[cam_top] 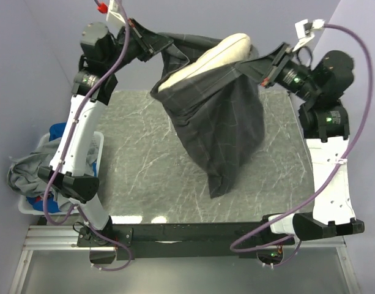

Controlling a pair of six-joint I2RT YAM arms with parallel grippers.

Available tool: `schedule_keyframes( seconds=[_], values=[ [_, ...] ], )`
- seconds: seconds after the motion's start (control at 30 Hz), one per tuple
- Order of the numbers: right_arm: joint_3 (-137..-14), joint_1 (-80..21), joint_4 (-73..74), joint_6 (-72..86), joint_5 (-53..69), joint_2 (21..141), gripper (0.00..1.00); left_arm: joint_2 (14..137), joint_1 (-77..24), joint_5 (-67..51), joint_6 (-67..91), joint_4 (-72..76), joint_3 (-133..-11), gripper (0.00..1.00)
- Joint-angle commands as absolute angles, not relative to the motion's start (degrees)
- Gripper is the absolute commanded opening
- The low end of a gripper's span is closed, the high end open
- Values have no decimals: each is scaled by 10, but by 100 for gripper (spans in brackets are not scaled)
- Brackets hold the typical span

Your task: Put the pillow into the pillowcase

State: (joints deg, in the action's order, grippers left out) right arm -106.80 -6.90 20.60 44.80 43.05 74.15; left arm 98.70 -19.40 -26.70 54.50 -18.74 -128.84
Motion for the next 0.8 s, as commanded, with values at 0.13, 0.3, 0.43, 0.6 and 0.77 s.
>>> schedule_keyframes(
  seconds=[0.13, 0.3, 0.43, 0.6, 0.77],
  values=[
    [-1317, 3, 142, 522, 465, 843, 0, 996, -236, -196, 480, -216, -1232, 1],
    [-1220, -171, 237, 374, 386, 854, 0, 937, -219, -135, 480, -204, -1125, 5],
    [-948, -282, 164, 333, 280, 785, 0, 903, -169, -134, 499, -185, -993, 4],
    [-702, -387, 73, 314, 174, 750, 14, 882, -98, -120, 480, -144, -870, 29],
    [-611, -406, 104, 306, 78, 698, 61, 891, -85, -75, 435, -167, -860, 59]
  ],
)
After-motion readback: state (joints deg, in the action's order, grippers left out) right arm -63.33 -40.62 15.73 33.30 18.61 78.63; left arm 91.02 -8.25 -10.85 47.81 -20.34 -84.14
